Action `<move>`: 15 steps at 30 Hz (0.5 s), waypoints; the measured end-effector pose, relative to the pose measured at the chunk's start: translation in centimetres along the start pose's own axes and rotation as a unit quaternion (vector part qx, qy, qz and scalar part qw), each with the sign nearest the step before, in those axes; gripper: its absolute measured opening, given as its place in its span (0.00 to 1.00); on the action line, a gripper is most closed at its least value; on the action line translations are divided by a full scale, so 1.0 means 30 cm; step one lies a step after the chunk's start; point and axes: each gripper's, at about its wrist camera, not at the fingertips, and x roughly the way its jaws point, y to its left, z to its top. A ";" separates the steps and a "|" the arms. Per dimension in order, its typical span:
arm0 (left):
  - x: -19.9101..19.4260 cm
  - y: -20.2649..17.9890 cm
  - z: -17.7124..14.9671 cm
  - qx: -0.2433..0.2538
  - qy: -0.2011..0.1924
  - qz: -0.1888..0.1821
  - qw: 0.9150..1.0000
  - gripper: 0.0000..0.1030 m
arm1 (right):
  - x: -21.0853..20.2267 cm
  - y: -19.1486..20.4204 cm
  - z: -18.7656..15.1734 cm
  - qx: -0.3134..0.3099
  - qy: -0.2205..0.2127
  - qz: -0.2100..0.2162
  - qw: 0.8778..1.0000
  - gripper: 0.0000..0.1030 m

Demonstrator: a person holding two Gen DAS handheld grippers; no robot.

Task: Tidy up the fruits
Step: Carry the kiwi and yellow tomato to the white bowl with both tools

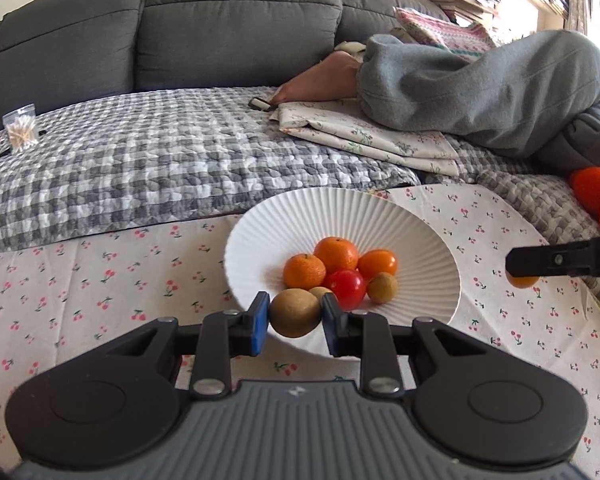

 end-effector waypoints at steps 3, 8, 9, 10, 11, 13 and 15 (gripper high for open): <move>0.041 -0.045 0.007 0.017 0.003 -0.013 1.000 0.25 | 0.034 -0.003 0.013 0.001 0.000 -0.004 1.000 0.29; 0.102 -0.117 0.010 0.039 0.013 -0.027 0.999 0.25 | 0.091 -0.016 0.030 0.005 0.000 -0.005 1.000 0.29; 0.113 -0.129 0.007 0.044 0.015 -0.026 0.999 0.25 | 0.102 -0.017 0.035 0.004 0.000 -0.006 1.000 0.29; 0.126 -0.138 0.005 0.049 0.018 -0.026 0.998 0.25 | 0.116 -0.017 0.040 0.001 -0.001 -0.008 1.000 0.29; 0.137 -0.145 0.002 0.052 0.021 -0.026 0.998 0.25 | 0.129 -0.017 0.044 -0.001 -0.001 -0.008 1.000 0.29; 0.158 -0.151 -0.005 0.058 0.027 -0.024 0.998 0.25 | 0.156 -0.020 0.048 0.000 0.002 -0.006 1.000 0.29; 0.175 -0.151 -0.009 0.058 0.032 -0.022 0.998 0.25 | 0.181 -0.022 0.050 0.000 0.006 -0.007 1.000 0.29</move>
